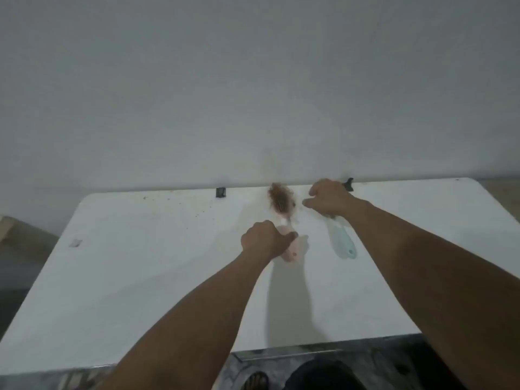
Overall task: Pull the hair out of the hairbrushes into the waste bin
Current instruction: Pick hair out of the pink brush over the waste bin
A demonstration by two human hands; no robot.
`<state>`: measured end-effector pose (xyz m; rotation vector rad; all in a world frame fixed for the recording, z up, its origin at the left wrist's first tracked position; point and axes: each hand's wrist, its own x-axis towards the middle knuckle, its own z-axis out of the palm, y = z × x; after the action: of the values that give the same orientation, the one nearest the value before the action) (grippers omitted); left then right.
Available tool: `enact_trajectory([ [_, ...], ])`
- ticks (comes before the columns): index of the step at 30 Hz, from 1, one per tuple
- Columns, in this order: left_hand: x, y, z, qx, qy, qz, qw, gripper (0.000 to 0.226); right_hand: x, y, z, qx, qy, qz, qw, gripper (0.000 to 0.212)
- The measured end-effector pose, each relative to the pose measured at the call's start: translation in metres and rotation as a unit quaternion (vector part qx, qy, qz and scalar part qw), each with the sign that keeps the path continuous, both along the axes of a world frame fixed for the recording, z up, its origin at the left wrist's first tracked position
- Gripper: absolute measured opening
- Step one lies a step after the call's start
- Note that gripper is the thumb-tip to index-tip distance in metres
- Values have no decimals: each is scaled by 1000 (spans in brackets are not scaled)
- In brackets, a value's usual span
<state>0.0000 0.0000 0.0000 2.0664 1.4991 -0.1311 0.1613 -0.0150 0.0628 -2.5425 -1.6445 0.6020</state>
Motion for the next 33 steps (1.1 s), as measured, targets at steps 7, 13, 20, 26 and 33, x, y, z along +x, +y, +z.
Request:
enact_trajectory([
  [7, 21, 14, -23, 45, -17, 29, 998, 67, -5, 34, -35, 18, 146, -99, 984, 44],
  [13, 21, 25, -33, 49, -38, -2, 998, 36, -11, 50, -54, 16, 208, -143, 967, 61],
  [20, 15, 42, -20, -60, -60, 28, 996, 13, -6, 48, -63, 62, 322, -266, 907, 20],
  [26, 5, 50, -13, -237, -125, -14, 963, 22, 0, 23, -50, 52, 448, -324, 832, 16],
  [33, -2, 24, -1, -326, -178, -65, 926, 36, 0, -18, -22, 47, 499, -316, 806, 23],
])
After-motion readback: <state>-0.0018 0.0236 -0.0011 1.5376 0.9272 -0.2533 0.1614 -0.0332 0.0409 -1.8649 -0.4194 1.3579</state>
